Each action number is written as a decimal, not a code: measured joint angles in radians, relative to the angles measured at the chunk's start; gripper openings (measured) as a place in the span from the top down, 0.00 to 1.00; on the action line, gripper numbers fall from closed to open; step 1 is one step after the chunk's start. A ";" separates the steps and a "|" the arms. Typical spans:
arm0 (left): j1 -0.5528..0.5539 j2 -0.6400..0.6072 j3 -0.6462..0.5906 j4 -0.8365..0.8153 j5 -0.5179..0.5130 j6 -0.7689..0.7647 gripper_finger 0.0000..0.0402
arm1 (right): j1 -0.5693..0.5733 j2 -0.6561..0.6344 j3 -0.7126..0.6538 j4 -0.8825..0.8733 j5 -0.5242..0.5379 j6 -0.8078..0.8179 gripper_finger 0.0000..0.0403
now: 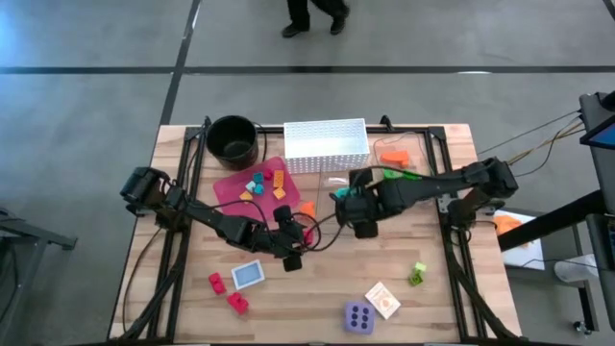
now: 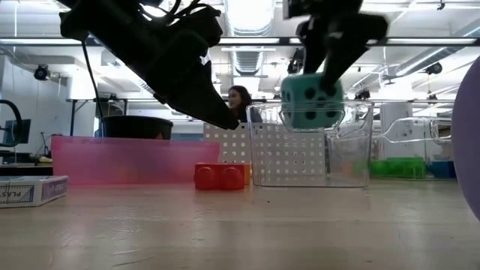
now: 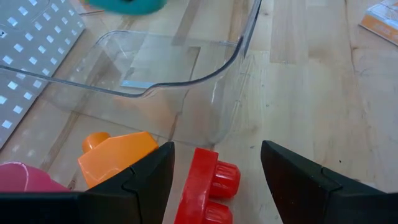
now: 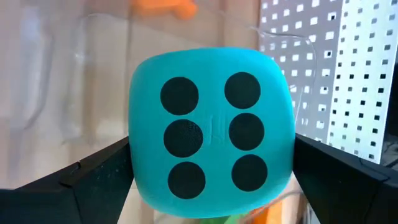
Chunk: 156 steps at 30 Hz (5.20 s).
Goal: Pick & Place Toys
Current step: Put the blue die into the bottom transparent bin, then put the purple die into the bottom transparent bin
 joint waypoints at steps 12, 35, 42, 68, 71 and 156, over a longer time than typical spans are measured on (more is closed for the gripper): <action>0.000 0.000 0.000 0.000 0.000 -0.002 0.40 | -0.107 -0.002 -0.143 0.245 -0.254 -0.088 0.01; 0.167 -0.093 0.020 0.240 -0.180 0.184 0.40 | -0.107 -0.045 -0.154 0.362 -0.252 -0.148 0.01; 0.217 -0.032 0.027 0.441 -0.098 0.253 0.40 | -0.107 -0.074 -0.157 0.366 -0.252 -0.145 0.01; 0.269 0.120 0.134 0.284 -0.045 0.159 0.40 | -0.106 -0.085 -0.202 0.423 -0.254 -0.133 0.01; 0.268 0.118 0.138 0.287 -0.044 0.157 0.40 | -0.107 -0.083 -0.205 0.417 -0.254 -0.133 0.01; 0.072 -0.084 0.116 0.023 -0.044 -0.053 0.40 | 0.686 0.574 0.532 -0.119 -0.104 1.189 0.01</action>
